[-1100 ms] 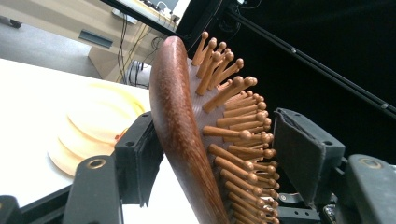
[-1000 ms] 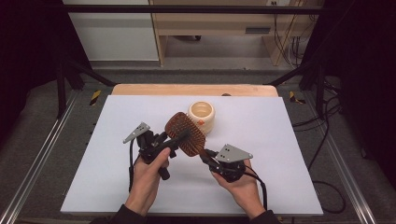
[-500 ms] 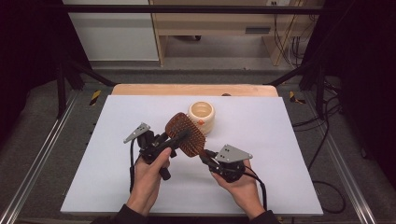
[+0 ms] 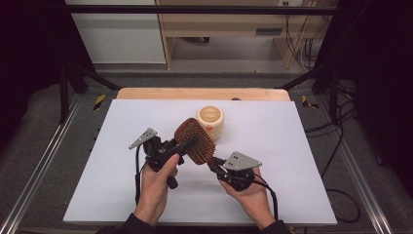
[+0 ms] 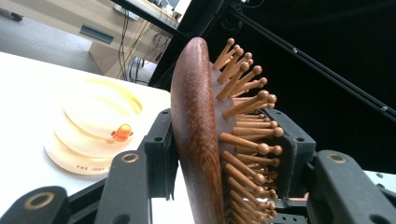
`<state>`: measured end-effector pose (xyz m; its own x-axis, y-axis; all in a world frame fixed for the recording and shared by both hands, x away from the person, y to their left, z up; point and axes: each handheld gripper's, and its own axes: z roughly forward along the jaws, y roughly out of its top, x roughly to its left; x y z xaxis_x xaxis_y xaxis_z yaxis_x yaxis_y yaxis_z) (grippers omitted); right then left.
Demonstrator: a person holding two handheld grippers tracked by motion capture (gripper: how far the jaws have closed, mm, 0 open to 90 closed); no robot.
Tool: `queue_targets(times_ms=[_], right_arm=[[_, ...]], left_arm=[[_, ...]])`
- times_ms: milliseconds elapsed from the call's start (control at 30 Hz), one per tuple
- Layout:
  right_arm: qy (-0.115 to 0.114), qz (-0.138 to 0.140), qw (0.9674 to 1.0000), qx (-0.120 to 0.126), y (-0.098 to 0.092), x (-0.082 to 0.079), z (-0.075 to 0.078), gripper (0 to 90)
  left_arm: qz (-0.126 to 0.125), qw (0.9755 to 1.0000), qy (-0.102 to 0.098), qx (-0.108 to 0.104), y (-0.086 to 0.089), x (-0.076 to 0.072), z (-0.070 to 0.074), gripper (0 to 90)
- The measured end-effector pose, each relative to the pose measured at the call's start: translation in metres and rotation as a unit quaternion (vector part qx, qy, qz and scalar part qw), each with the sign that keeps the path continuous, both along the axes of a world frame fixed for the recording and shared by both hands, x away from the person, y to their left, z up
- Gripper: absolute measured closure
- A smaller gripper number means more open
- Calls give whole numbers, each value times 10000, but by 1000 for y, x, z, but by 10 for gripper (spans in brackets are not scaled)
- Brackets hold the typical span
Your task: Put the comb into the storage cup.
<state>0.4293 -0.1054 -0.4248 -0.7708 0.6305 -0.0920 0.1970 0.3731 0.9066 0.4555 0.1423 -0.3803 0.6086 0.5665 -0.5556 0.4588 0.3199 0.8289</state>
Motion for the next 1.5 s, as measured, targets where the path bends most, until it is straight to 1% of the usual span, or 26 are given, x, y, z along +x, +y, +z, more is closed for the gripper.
queue_targets(times_ms=[200, 333, 533, 600, 667, 733, 800, 867, 900, 967, 1033, 1067, 1133, 1167, 1200, 1233, 1267, 1333, 1367, 1400, 1433, 1500], right_arm=[[40, -3, 10000, -13, 0, 1, -1, 728], [49, 11, 10000, 14, 0, 1, -1, 727], [105, 16, 9999, 44, 0, 2, -1, 723], [129, 60, 9999, 75, 0, 2, -2, 709], [150, 67, 9998, 111, -1, 2, -1, 633], [209, 30, 9996, 181, -2, 2, -1, 569], [181, -25, 9996, 218, -5, 2, 0, 538], [170, -65, 9995, 260, -7, 1, 1, 467], [135, -128, 9994, 280, -10, 1, 2, 440], [116, -177, 9990, 396, -14, 1, 3, 383], [19, -205, 9981, 572, -21, 2, 3, 367], [50, -228, 9981, 563, -23, 2, 3, 338], [-37, -427, 9980, 473, -29, 4, 2, 278], [-40, -475, 9979, 448, -31, 5, 2, 237], [-1, -578, 9974, 422, -34, 6, 0, 192], [37, -676, 9969, 410, -37, 7, -1, 168], [53, -733, 9964, 411, -39, 8, -2, 156], [137, -815, 9957, 426, -46, 8, -3, 94], [205, -837, 9953, 446, -51, 7, -3, 77], [192, -850, 9951, 466, -55, 5, -4, 76], [174, -881, 9950, 447, -60, 3, -4, 74], [221, -908, 9949, 370, -69, 0, -4, 61]], left_arm=[[-31, 10000, -31, 1, -2, -2, 2, 521], [-59, 10000, -63, 49, -3, -2, 4, 527], [-92, 9999, -58, 55, -5, -1, 5, 533], [-87, 9999, -78, 105, -5, -1, 6, 534], [-46, 9998, -113, 177, -5, 1, 7, 534], [-6, 9998, -117, 163, -4, 2, 9, 534], [49, 9997, -142, 166, -2, 4, 11, 533], [88, 9996, -184, 191, -1, 6, 14, 533], [117, 9995, -209, 209, -1, 7, 16, 533], [149, 9993, -258, 244, -1, 8, 19, 532], [183, 9988, -312, 317, -1, 10, 22, 532], [199, 9986, -343, 353, 0, 12, 25, 532], [226, 9983, -378, 383, 0, 13, 28, 532], [235, 9981, -417, 399, -1, 14, 30, 532], [242, 9979, -440, 413, -1, 15, 31, 532], [247, 9976, -461, 443, -1, 15, 32, 532], [252, 9975, -477, 459, -2, 16, 35, 531], [266, 9972, -494, 504, -2, 18, 38, 531], [278, 9970, -510, 518, -2, 19, 40, 531], [296, 9968, -522, 523, -2, 21, 43, 531], [306, 9967, -536, 523, -2, 22, 45, 531], [352, 9961, -585, 556, -3, 24, 51, 531]])
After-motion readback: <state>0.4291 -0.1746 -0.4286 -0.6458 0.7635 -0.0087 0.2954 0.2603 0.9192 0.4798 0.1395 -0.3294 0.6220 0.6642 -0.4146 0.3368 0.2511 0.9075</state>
